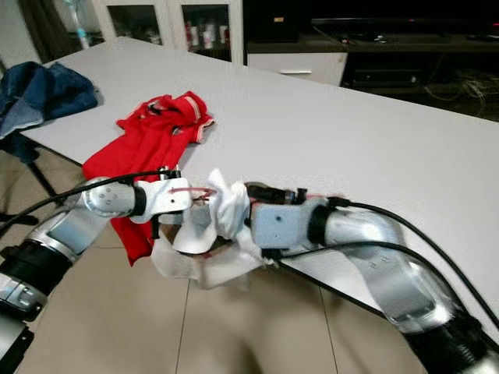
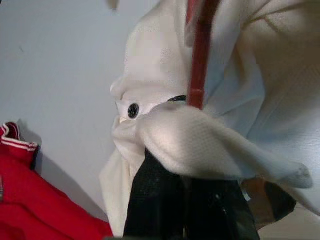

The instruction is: Hang hanger

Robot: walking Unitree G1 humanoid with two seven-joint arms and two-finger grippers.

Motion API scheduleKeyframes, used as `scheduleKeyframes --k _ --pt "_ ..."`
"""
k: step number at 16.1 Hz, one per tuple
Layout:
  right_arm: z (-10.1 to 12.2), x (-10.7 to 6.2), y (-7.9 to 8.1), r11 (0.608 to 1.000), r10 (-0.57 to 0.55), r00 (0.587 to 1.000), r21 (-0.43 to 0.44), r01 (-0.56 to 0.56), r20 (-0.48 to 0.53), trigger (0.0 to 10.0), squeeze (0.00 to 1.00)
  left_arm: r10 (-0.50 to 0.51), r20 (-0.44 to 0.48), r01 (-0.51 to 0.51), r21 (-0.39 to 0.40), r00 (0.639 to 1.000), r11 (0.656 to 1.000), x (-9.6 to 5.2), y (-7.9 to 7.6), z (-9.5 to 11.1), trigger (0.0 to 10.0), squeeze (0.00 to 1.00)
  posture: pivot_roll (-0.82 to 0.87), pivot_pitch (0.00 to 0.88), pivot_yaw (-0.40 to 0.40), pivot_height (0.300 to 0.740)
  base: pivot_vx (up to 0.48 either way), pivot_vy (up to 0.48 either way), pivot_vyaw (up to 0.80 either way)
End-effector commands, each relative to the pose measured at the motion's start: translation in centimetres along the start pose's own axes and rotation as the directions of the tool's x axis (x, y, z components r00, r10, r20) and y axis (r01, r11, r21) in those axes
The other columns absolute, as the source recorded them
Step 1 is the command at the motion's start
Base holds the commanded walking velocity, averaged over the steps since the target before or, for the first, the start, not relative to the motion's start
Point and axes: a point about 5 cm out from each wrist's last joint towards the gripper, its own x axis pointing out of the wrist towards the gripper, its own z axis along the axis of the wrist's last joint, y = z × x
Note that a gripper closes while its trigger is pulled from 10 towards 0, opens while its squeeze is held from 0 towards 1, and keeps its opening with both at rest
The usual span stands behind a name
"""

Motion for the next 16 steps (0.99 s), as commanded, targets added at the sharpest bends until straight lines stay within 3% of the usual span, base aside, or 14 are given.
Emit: scheduleKeyframes --k 1,2,3,4,16 --pt "-0.4 0.3 0.1 1.0 0.007 1.0 -0.005 -0.007 -0.029 10.0 0.17 0.008 0.025 -0.01 0.052 1.0 0.999 -0.4 0.6 0.9 10.0 0.0 -0.02 0.045 0.038 0.74 0.0 0.0 0.0" --pt "-0.6 0.8 0.0 1.0 -0.009 0.999 0.011 0.009 -0.048 10.0 0.16 0.011 0.027 -0.013 0.074 1.0 0.997 -0.5 0.8 1.1 10.0 0.0 -0.02 0.044 0.038 0.74 0.0 0.0 0.0" --pt "-0.8 1.1 0.0 0.999 -0.004 0.998 0.041 0.006 -0.06 3.1 0.0 0.017 0.029 -0.02 0.097 0.999 0.995 -0.7 0.9 1.3 10.0 0.0 -0.01 0.041 0.038 0.74 0.0 0.0 0.0" --pt "-1.2 1.3 0.5 0.999 0.023 0.996 0.049 -0.019 -0.083 0.0 0.0 0.021 0.037 -0.025 0.109 0.999 0.994 -0.9 1.1 1.5 10.0 0.0 -0.01 0.038 0.038 0.74 0.0 0.0 0.0" --pt "-1.4 2.0 0.4 0.985 -0.015 0.997 0.172 0.027 -0.073 0.0 0.0 0.097 0.008 -0.097 0.183 0.995 0.978 -0.9 1.3 1.7 10.0 0.0 0.0 0.03 0.023 0.74 0.0 0.0 0.0"
